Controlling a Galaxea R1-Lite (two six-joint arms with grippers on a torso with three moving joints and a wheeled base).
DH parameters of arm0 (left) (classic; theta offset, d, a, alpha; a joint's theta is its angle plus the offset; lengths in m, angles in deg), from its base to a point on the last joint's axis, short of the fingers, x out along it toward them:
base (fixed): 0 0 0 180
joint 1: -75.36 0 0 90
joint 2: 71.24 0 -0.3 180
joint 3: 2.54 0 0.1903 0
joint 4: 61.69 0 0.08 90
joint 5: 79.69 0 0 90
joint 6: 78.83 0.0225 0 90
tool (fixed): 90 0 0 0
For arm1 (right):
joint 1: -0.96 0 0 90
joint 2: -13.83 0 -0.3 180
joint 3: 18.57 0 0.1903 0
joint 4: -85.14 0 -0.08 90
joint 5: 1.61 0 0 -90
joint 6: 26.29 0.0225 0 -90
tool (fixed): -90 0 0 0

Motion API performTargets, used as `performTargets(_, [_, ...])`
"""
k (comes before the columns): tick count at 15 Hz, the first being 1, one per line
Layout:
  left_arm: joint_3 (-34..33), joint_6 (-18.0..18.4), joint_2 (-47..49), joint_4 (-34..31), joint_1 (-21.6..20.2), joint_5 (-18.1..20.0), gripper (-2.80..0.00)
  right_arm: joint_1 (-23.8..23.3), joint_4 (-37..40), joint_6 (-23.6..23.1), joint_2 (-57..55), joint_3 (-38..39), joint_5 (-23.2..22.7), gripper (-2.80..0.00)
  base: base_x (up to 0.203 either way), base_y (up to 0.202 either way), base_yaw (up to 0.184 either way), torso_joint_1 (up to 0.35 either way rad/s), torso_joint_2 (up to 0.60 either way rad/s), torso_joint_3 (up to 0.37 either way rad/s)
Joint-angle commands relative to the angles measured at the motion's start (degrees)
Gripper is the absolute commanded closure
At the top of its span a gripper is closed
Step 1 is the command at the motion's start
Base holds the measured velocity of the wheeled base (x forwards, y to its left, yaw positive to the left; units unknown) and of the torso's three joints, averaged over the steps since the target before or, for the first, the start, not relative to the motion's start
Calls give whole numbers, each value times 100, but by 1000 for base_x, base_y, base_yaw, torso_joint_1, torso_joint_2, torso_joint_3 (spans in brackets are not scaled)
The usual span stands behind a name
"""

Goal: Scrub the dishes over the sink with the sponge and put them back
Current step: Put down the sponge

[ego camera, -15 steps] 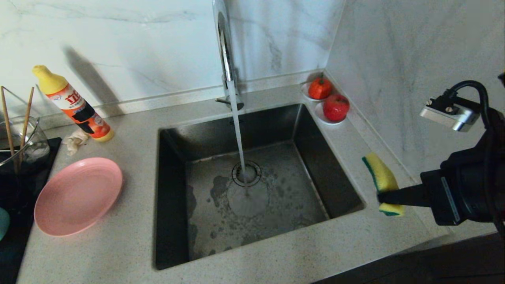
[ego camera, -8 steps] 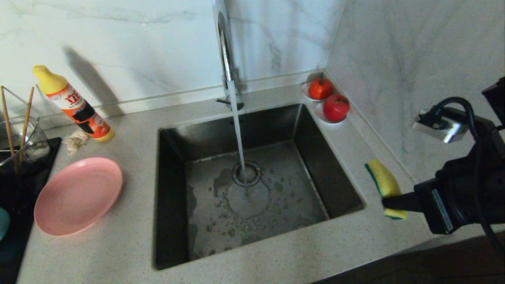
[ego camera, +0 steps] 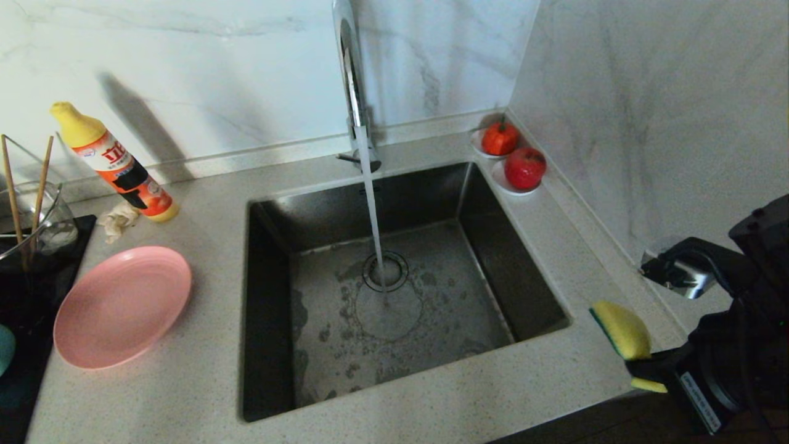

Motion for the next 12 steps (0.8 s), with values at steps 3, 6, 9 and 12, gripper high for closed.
performTargets(3, [0,-1,1,-5,0,1,0,13,-447,-288,43,638,196,0,0,0,0,0,0,0])
performTargets(6, [0,-1,1,-5,0,1,0,13,-465,-379,35,1087,552,0,0,0,0,0,0,0])
performTargets(9, [0,-1,1,-5,6,1,0,-43,-722,-331,91,1410,823,0,0,0,0,0,0,0])
performTargets(12, [0,-1,1,-5,0,10,0,-48,-1361,-372,-29,1837,829,0,0,0,0,0,0,0])
